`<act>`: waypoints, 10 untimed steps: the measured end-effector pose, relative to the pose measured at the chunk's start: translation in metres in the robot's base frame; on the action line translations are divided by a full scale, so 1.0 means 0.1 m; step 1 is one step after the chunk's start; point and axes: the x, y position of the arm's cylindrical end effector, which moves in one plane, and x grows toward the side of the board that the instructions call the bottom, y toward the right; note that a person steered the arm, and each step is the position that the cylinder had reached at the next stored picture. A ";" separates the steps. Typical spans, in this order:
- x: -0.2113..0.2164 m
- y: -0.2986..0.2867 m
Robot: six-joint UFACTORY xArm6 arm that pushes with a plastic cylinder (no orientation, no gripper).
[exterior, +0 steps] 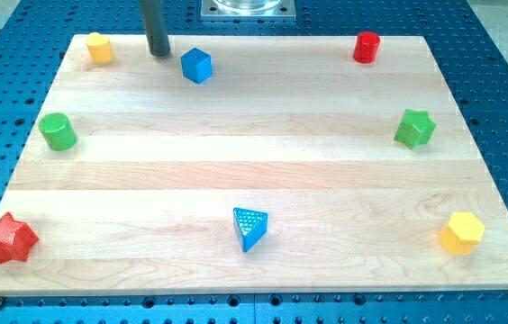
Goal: Form a triangle shape using the blue cube the green circle and the yellow heart
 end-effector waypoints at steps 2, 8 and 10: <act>0.00 0.32; 0.60 0.50; 0.85 0.75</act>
